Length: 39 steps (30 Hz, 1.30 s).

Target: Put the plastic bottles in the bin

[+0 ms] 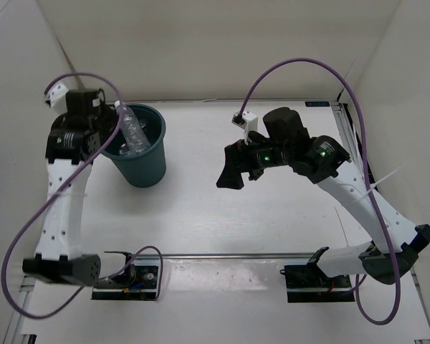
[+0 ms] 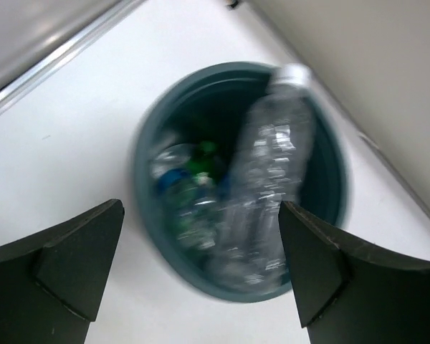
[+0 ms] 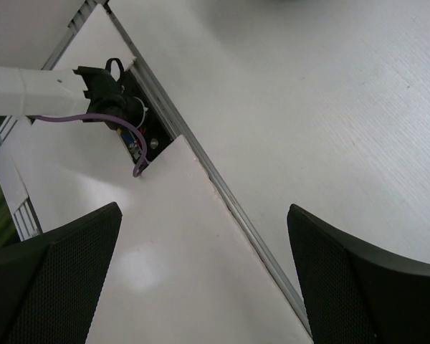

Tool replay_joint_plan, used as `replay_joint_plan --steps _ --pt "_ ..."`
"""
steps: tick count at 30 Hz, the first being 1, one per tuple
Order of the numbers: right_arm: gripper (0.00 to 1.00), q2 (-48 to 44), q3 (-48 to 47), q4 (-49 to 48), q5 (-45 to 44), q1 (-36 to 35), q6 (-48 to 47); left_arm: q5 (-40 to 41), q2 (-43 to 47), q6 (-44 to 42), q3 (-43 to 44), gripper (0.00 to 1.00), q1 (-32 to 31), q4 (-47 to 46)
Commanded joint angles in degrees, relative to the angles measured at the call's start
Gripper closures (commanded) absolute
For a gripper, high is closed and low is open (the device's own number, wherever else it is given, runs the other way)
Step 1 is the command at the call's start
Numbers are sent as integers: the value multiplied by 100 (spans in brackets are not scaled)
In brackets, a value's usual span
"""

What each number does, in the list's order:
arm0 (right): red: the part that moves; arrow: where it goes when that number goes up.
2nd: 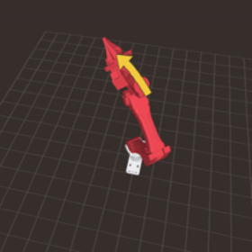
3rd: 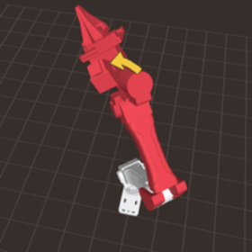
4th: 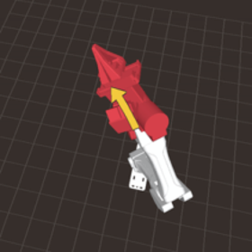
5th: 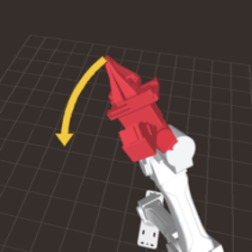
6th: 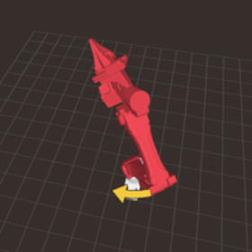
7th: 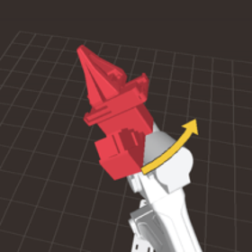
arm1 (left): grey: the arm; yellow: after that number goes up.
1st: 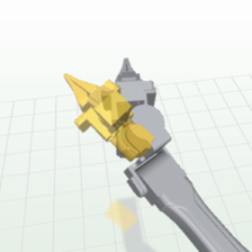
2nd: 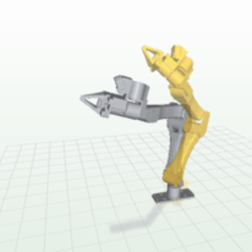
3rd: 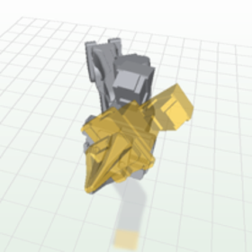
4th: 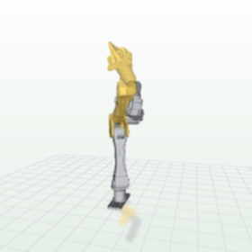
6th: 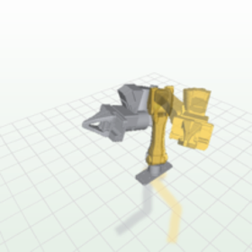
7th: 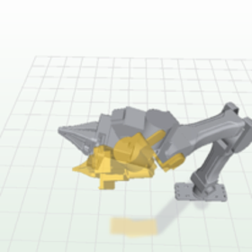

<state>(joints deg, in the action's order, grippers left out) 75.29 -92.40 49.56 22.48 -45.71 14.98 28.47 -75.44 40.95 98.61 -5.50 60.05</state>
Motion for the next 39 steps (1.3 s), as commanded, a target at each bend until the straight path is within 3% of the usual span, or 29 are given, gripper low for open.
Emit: replay_joint_plan --steps 1,4,9,18,21,22,25,26,27,30,39 --pt "0 -155 170 -245 1 19 127 -447 521 35 -971 0 425 312" --pt "0 -155 231 -307 116 19 128 -903 521 115 -1439 0 951 525" --pt "0 -102 231 -359 169 19 180 -1869 575 54 -2345 0 1234 121" --pt "0 -102 231 -193 64 19 75 -2170 -181 247 -2259 0 1472 59" --pt "0 -155 231 -131 -6 19 75 -2223 -427 308 -1934 18 1542 182" --pt "0 -155 231 -131 -7 19 75 -2223 -428 308 -1881 35 1543 252" --pt "0 -155 231 -131 -7 71 127 -2223 -367 379 -1740 60 1596 392" --pt "0 -155 231 -131 -7 71 128 -2292 -366 448 -1687 72 1648 472" --pt "0 -155 231 -131 -7 71 128 -2345 -366 449 -1635 78 1648 559" --pt "0 -155 293 -200 -7 71 180 -2591 -305 511 -1459 89 1710 937" --pt "0 -32 407 -500 204 71 339 -3190 924 774 -1976 89 1710 1641"
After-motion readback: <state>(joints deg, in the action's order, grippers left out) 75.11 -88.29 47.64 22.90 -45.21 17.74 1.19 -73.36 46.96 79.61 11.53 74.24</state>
